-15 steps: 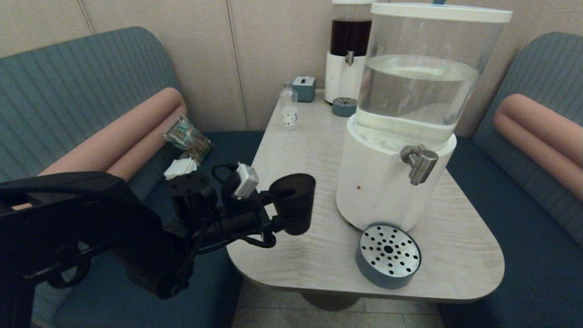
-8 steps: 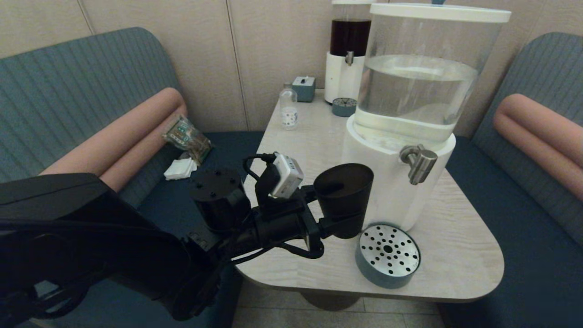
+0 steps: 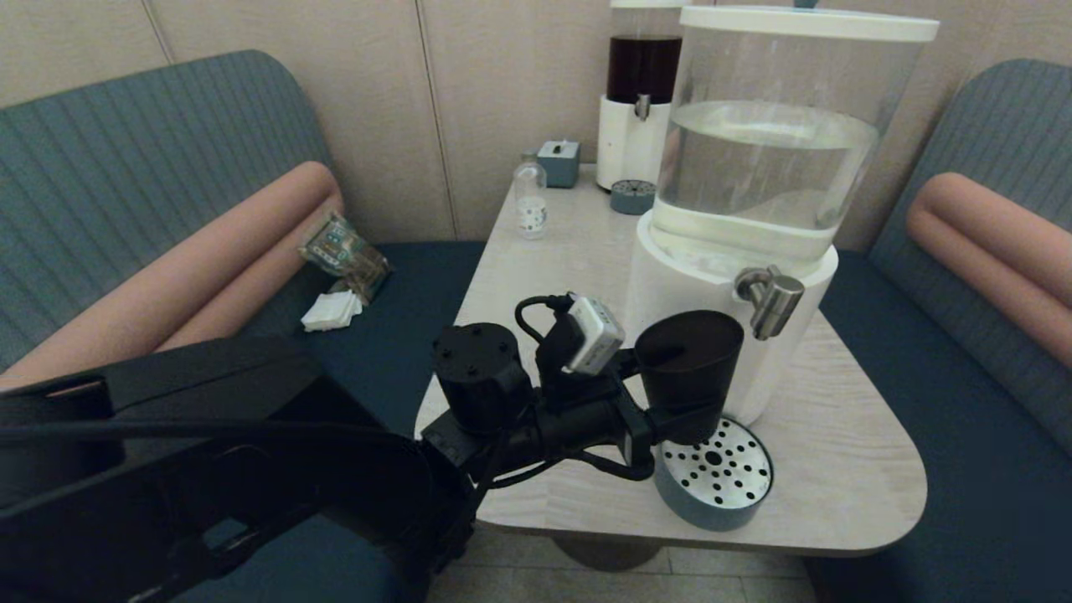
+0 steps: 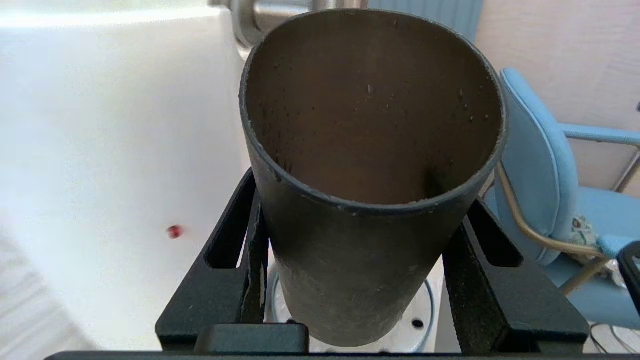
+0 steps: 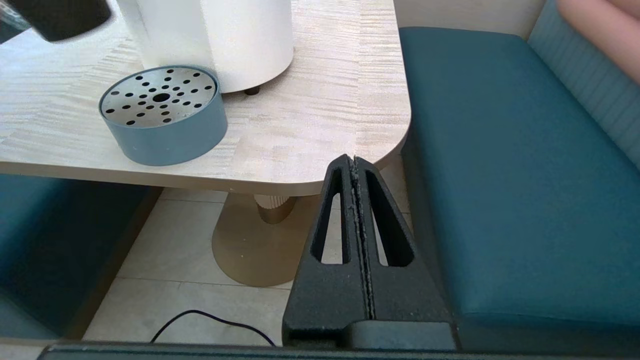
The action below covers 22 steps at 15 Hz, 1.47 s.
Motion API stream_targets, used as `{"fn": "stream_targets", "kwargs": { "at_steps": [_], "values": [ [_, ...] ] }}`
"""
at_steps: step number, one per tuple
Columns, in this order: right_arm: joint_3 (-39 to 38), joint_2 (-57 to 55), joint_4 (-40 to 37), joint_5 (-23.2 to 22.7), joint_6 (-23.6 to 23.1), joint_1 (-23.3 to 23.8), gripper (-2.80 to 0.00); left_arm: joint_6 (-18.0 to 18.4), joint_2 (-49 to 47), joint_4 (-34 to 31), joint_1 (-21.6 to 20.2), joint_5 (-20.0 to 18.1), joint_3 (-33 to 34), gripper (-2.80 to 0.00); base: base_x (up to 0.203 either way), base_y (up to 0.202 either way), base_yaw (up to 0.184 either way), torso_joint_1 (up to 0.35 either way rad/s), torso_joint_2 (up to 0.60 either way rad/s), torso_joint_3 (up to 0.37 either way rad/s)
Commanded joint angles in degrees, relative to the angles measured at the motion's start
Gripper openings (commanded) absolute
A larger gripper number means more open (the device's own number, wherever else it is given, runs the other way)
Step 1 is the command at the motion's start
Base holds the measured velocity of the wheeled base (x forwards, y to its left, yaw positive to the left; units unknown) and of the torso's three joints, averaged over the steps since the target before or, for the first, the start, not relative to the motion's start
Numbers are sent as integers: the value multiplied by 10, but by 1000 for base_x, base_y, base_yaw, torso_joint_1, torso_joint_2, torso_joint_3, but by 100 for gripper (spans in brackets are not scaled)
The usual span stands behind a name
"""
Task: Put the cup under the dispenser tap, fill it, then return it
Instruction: Place it under the water dispenser
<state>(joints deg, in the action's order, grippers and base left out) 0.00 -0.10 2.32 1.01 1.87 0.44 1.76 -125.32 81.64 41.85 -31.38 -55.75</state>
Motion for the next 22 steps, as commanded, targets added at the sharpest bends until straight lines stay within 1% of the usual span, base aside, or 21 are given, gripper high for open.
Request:
{"fn": "stream_targets", "kwargs": {
  "at_steps": [1, 4, 5, 15, 22],
  "values": [
    [-8, 0, 1, 0, 0, 0, -280, 0, -32, 5, 7, -1, -20, -280, 0, 0, 0, 0, 0, 0],
    [-8, 0, 0, 0, 0, 0, -280, -7, -64, 8, 11, 12, -68, -280, 0, 0, 0, 0, 0, 0],
    [-8, 0, 0, 0, 0, 0, -280, -8, -72, 8, 11, 14, -72, -280, 0, 0, 0, 0, 0, 0],
    [-8, 0, 0, 0, 0, 0, -280, -8, -140, 11, 11, 14, -108, -280, 0, 0, 0, 0, 0, 0],
    [-9, 0, 1, 0, 0, 0, -280, -8, -150, 12, 21, 14, -110, -280, 0, 0, 0, 0, 0, 0]
  ]
}}
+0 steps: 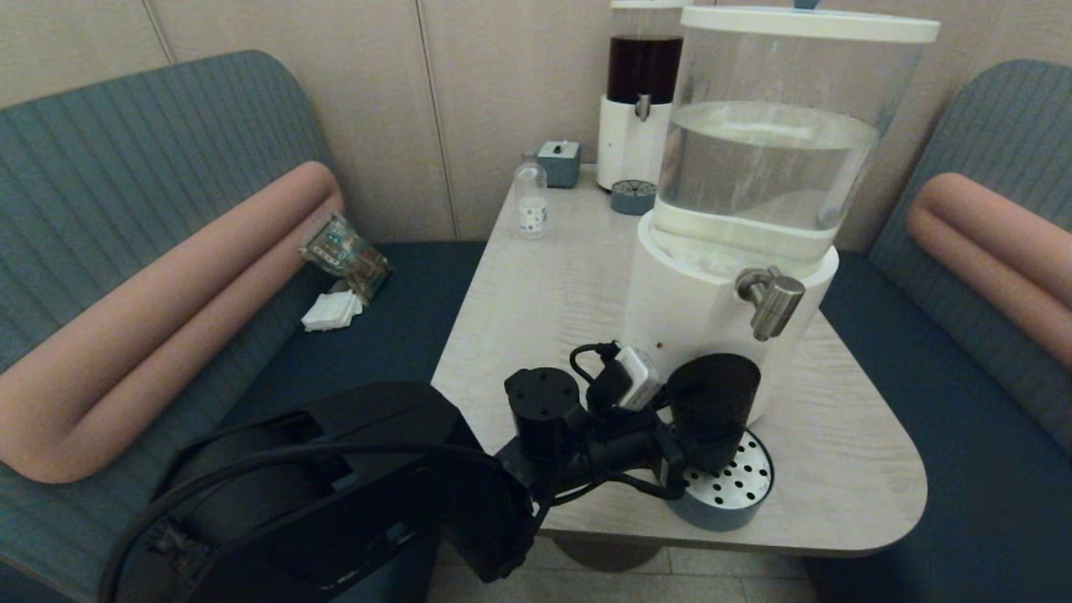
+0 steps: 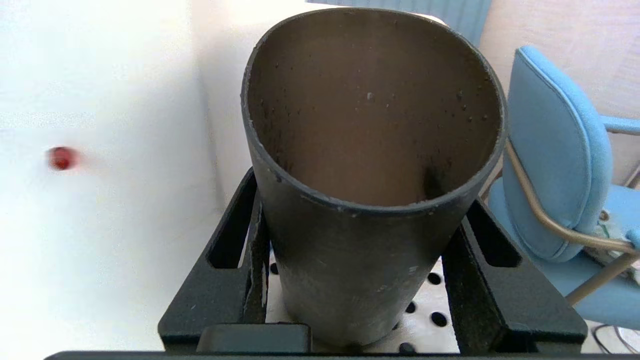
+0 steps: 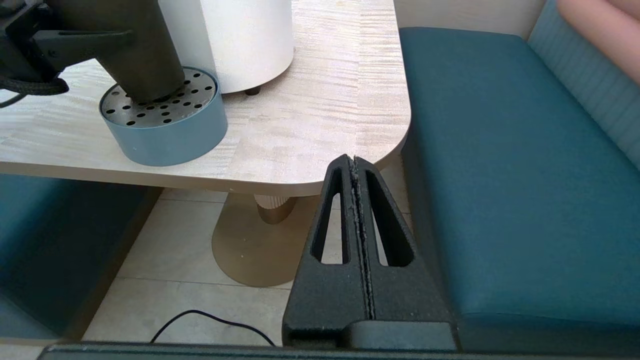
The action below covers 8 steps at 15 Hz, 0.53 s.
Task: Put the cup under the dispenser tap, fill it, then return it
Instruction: Place it under the water dispenser
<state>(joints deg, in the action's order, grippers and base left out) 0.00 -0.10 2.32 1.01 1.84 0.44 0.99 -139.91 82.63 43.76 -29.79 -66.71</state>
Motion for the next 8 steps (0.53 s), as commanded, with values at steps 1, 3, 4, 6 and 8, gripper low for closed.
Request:
{"fn": "stream_targets", "kwargs": {
  "at_steps": [1, 3, 4, 6, 8],
  "values": [
    [-8, 0, 1, 0, 0, 0, -280, 0, -6, 2, 4, -2, 0, -280, 0, 0, 0, 0, 0, 0],
    [-8, 0, 1, 0, 0, 0, -280, 0, -10, 2, 12, -2, 0, -280, 0, 0, 0, 0, 0, 0],
    [-8, 0, 0, 0, 0, 0, -280, 0, -11, 2, 14, -2, 0, -280, 0, 0, 0, 0, 0, 0],
    [-9, 0, 1, 0, 0, 0, -280, 0, -16, 2, 15, -1, -4, -280, 0, 0, 0, 0, 0, 0],
    [-8, 0, 1, 0, 0, 0, -280, 0, -17, 2, 15, -1, -4, -280, 0, 0, 0, 0, 0, 0]
  ]
}}
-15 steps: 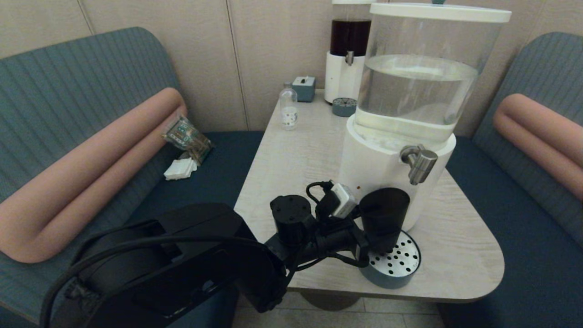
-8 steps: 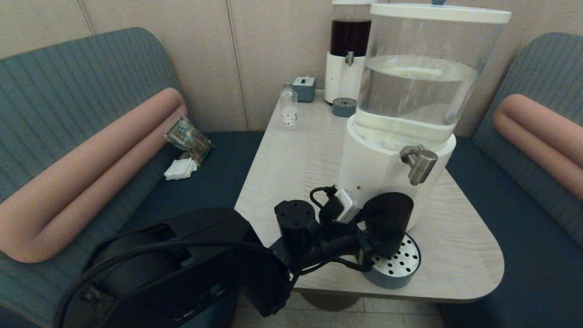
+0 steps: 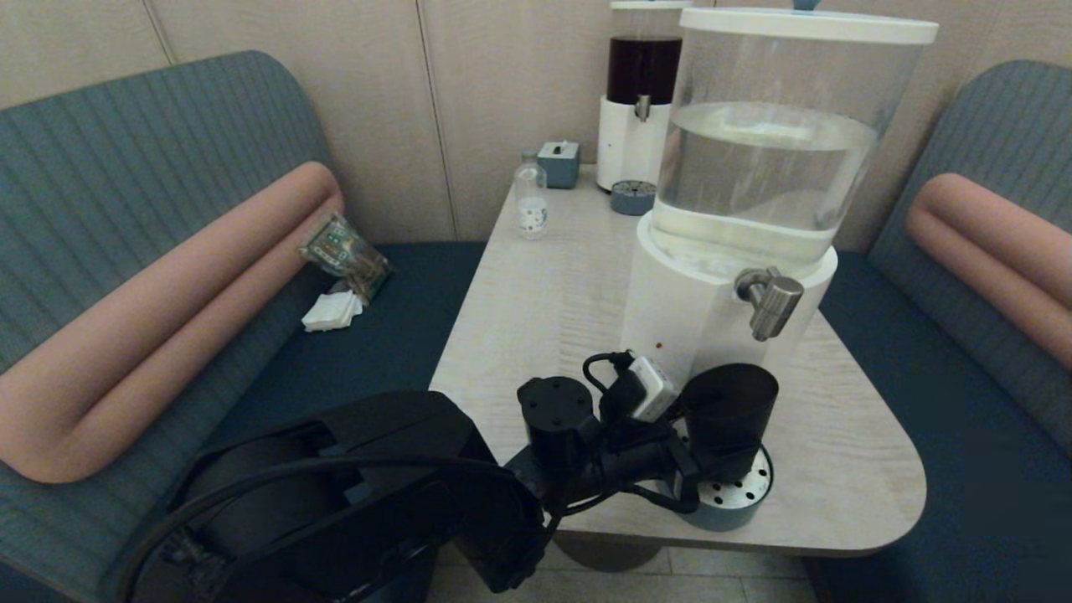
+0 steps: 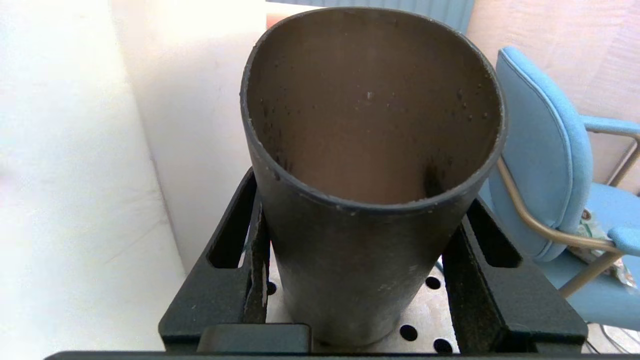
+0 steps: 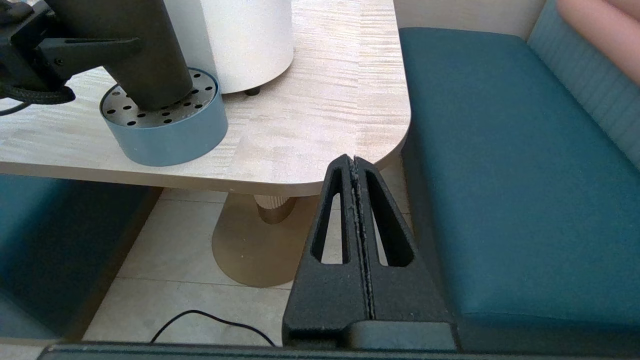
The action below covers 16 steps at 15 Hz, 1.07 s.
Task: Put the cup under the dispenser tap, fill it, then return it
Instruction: Place it under the water dispenser
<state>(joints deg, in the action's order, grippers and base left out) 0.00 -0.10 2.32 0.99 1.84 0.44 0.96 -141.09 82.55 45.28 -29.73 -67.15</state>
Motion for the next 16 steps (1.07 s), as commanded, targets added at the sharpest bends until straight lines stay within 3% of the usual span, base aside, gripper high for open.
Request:
{"fn": "stream_targets", "kwargs": {
  "at_steps": [1, 4, 5, 16],
  "values": [
    [-9, 0, 0, 0, 0, 0, -280, 0, -5, 2, 0, -1, -1, -280, 0, 0, 0, 0, 0, 0],
    [-8, 0, 1, 1, 0, 0, -280, 0, -6, 2, 0, -1, 3, -280, 0, 0, 0, 0, 0, 0],
    [-8, 0, 1, 1, 0, 0, -280, 1, -6, 2, 0, -1, 4, 0, 0, 0, 0, 0, 0, 0],
    [-9, 0, 1, 0, 0, 0, -280, 0, 7, 2, 2, 13, 7, 0, 0, 0, 0, 0, 0, 0]
  ]
}}
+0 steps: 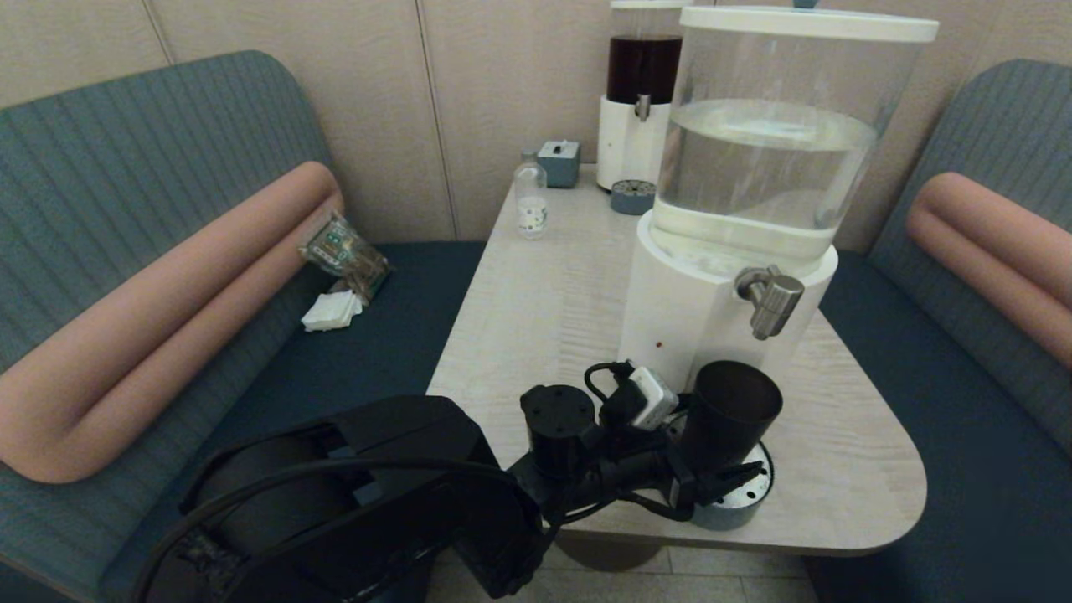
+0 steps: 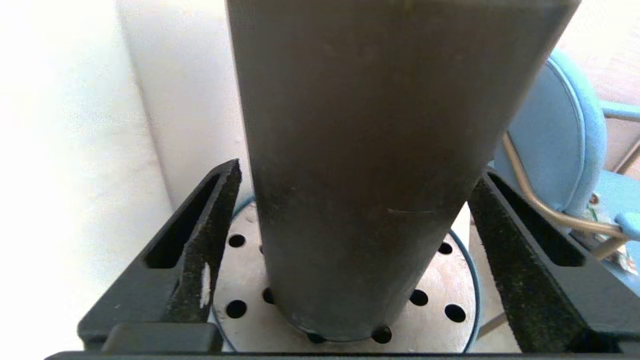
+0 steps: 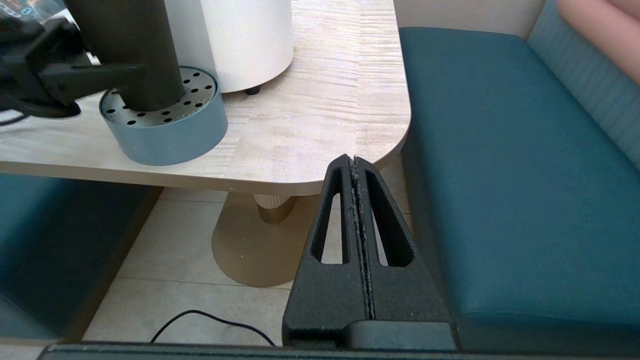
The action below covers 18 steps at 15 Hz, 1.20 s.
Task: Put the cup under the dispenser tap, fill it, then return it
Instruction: Place it under the water dispenser
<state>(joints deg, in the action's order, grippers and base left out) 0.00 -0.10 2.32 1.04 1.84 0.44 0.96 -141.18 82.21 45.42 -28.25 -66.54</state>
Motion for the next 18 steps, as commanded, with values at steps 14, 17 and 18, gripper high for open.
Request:
{"fn": "stream_targets", "kwargs": {
  "at_steps": [14, 17, 18],
  "values": [
    [-8, 0, 1, 0, 0, 0, -280, 2, 144, 13, 4, 8, 197, 0, 0, 0, 0, 0, 0, 0],
    [-8, 0, 0, 0, 0, 0, -280, 2, 174, 20, 4, 27, 244, 0, 0, 0, 0, 0, 0, 0],
    [-8, 0, 1, 0, 0, 0, -280, 3, 182, 21, 4, 30, 258, 0, 0, 0, 0, 0, 0, 0]
  ]
}}
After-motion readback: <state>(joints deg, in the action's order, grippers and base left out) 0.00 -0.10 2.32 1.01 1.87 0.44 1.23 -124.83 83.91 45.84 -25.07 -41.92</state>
